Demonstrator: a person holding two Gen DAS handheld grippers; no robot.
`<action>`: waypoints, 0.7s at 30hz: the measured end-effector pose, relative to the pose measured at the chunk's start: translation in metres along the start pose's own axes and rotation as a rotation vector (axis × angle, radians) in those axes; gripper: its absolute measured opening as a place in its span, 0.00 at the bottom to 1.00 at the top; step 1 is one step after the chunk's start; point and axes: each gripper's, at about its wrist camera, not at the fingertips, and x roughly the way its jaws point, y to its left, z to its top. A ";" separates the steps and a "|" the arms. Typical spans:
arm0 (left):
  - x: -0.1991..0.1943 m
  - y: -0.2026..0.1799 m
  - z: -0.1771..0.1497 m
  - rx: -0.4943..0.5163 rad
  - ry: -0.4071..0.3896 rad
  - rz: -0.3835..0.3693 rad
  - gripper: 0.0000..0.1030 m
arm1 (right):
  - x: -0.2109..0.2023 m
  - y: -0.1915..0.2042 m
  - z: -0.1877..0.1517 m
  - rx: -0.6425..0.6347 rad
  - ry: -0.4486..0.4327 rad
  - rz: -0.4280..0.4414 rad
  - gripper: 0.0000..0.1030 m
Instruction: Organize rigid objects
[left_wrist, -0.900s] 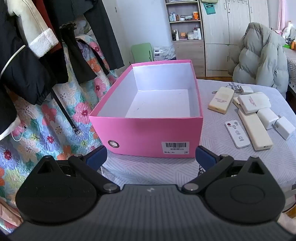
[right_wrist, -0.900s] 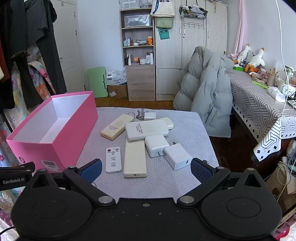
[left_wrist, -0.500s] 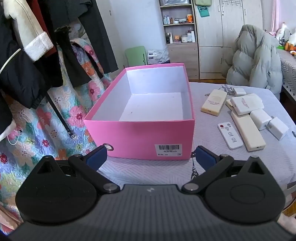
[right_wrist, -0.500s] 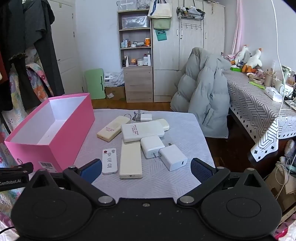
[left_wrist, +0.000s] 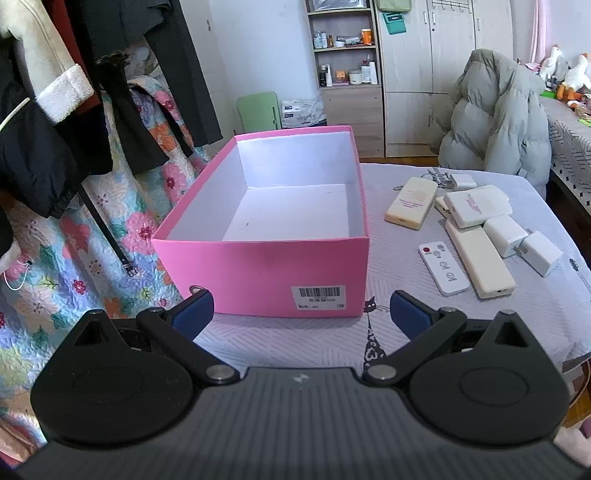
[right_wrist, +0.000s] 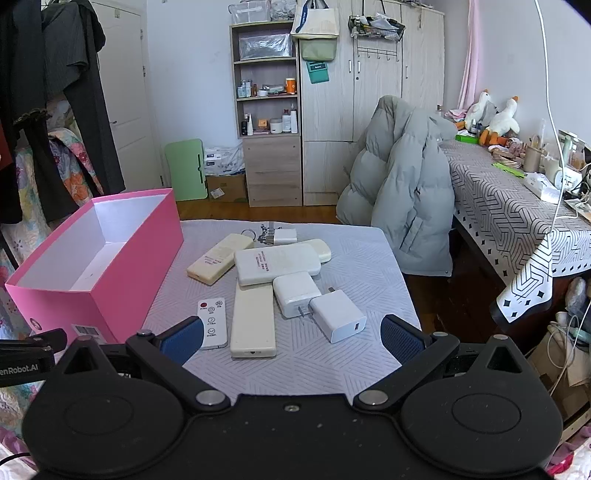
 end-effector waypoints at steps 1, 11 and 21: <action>0.000 0.000 0.000 0.000 0.000 -0.004 1.00 | 0.000 0.000 0.000 -0.001 0.000 0.000 1.00; 0.000 -0.005 0.001 -0.001 -0.001 -0.033 1.00 | 0.002 -0.005 0.000 0.007 -0.004 -0.009 1.00; -0.001 -0.006 0.000 -0.003 0.001 -0.052 1.00 | 0.004 -0.009 -0.001 0.011 -0.003 -0.013 1.00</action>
